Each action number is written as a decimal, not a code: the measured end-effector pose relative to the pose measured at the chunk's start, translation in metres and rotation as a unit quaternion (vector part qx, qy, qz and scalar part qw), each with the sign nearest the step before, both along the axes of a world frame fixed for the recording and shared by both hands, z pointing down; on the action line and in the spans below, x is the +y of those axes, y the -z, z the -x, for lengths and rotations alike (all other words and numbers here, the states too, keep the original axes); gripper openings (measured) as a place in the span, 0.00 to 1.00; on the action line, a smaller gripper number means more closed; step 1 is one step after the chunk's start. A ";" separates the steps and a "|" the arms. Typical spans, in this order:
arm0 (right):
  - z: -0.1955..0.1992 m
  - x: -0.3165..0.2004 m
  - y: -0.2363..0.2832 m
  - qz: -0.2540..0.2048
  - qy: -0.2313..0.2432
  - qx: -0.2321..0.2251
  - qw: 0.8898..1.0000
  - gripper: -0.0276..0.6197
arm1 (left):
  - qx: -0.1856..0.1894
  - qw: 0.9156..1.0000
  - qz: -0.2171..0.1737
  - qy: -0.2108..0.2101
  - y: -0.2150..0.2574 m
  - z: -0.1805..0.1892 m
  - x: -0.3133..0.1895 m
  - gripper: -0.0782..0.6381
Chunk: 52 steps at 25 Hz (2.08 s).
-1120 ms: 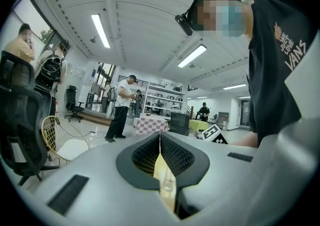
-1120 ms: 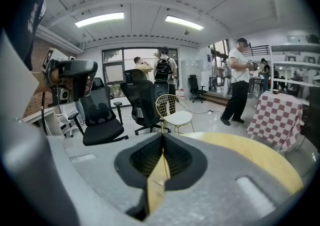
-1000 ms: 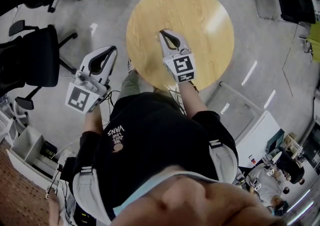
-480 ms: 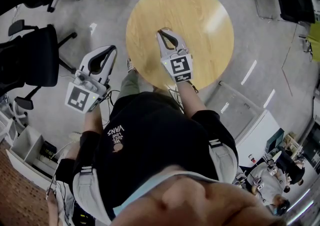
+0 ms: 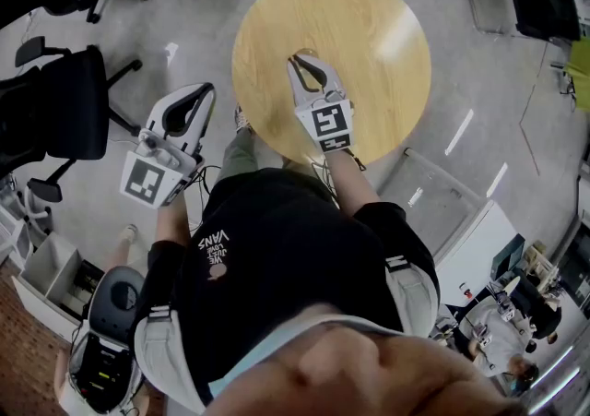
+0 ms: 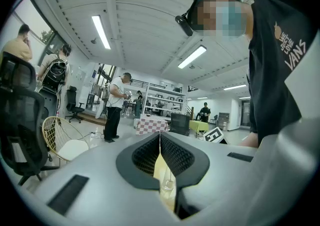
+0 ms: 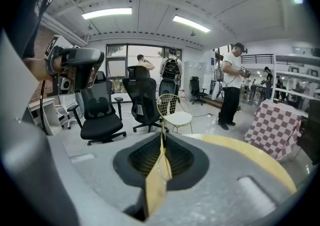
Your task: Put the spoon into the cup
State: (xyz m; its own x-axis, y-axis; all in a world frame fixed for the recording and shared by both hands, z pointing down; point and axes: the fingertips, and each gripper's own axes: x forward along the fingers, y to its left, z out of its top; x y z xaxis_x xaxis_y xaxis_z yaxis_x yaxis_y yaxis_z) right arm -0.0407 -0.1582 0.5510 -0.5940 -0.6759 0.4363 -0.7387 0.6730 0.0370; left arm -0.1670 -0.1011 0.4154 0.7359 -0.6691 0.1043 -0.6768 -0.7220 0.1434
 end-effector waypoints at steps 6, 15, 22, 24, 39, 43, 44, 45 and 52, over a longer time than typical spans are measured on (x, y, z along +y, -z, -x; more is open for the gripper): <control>0.000 0.003 0.001 0.001 -0.001 0.001 1.000 0.09 | 0.002 1.000 0.015 0.005 0.001 0.000 0.002 0.10; 0.002 0.006 0.004 -0.002 -0.002 0.001 1.000 0.11 | 0.011 1.000 -0.011 -0.009 0.008 -0.001 0.005 0.10; 0.001 0.009 0.009 -0.005 -0.008 -0.002 1.000 0.11 | 0.012 1.000 -0.008 -0.012 0.010 -0.001 0.007 0.10; 0.000 0.011 0.011 -0.007 -0.009 -0.003 1.000 0.11 | 0.015 1.000 -0.017 -0.017 0.012 -0.002 0.008 0.10; -0.005 0.022 0.045 -0.036 -0.011 -0.033 0.999 0.11 | -0.005 0.999 -0.025 -0.020 0.014 -0.008 0.017 0.10; -0.012 0.024 0.054 -0.040 -0.017 -0.040 0.998 0.11 | 0.000 0.999 -0.031 -0.024 0.020 -0.014 0.017 0.10; -0.013 0.025 0.055 -0.041 -0.018 -0.041 0.998 0.11 | 0.001 0.999 -0.033 -0.026 0.021 -0.016 0.017 0.10; -0.014 0.025 0.057 -0.042 -0.018 -0.041 0.998 0.11 | 0.002 0.999 -0.035 -0.028 0.022 -0.018 0.017 0.10; -0.021 0.030 0.070 -0.051 -0.021 -0.045 0.997 0.10 | 0.008 0.998 -0.044 -0.040 0.029 -0.026 0.015 0.10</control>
